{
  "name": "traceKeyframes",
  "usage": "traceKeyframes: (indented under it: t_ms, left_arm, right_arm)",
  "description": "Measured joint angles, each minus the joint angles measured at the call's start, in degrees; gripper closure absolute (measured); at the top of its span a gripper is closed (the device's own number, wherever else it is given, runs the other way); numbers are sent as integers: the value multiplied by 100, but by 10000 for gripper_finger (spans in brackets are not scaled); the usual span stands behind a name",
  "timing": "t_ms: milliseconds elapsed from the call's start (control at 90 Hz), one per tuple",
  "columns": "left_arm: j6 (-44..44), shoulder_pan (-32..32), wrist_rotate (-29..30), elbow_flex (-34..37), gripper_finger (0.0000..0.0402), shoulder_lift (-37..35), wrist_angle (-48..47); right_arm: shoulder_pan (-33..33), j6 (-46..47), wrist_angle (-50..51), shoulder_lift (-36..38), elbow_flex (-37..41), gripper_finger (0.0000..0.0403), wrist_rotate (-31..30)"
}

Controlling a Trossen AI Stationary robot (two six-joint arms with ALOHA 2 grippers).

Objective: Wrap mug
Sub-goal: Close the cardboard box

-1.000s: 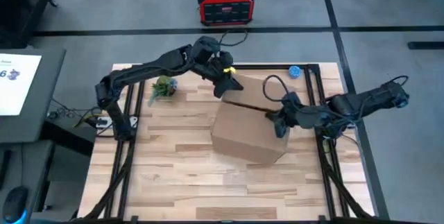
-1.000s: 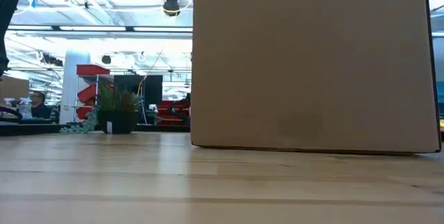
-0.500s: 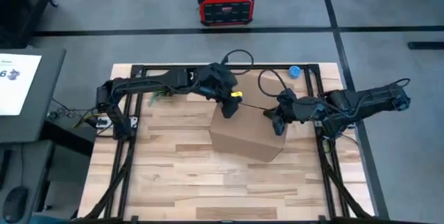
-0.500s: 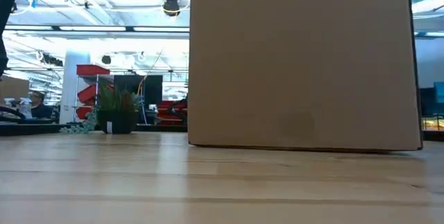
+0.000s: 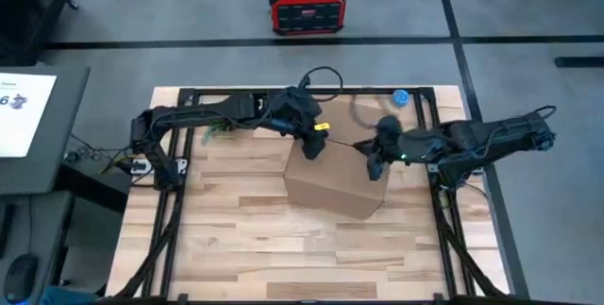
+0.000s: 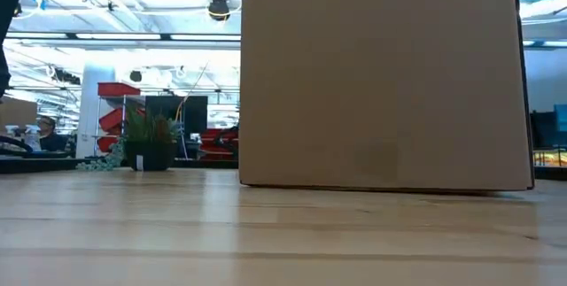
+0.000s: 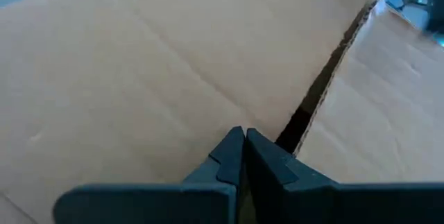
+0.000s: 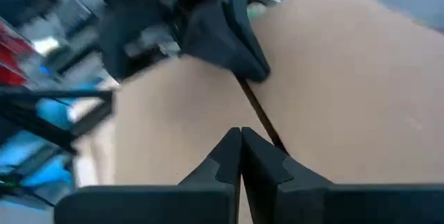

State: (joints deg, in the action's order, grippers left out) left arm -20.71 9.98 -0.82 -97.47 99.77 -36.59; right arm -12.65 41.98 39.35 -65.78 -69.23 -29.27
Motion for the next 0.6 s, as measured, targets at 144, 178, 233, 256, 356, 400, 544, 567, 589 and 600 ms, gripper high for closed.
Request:
traceKeyframes:
  t_ms: [144,178,233,256,356,400,544,567,589,600]
  left_arm:
    - [-146,9,132,13,402,-125,5]
    - [-178,13,154,16,402,-172,-17]
    - [-249,1,191,23,402,-298,-91]
    - [-269,0,201,26,402,-354,-141]
    - [-336,-47,310,26,402,-668,-471]
    - [-354,-68,467,24,402,-815,-762]
    - [-515,-166,1372,24,402,-1240,-2022]
    - [-540,-175,1515,20,402,-1280,-2203]
    - [-551,-188,1645,23,402,-1306,-2372]
    - [-555,-196,1704,32,402,-1318,-2440]
  right_arm:
    - [3,651,305,-639,-9,403,-837]
    - [1,701,320,-744,-21,403,-993]
    - [-1,715,332,-889,-31,403,-1172]
    - [-1,723,335,-941,-31,403,-1229]
    - [52,639,338,-1027,-33,403,-1297]
    - [79,533,339,-1023,-28,403,-1258]
    - [196,-112,334,-903,-9,403,-1105]
    - [220,-232,334,-870,-9,403,-1080]
    - [249,-343,336,-842,-9,403,-1057]
    - [264,-399,338,-829,-9,403,-1046]
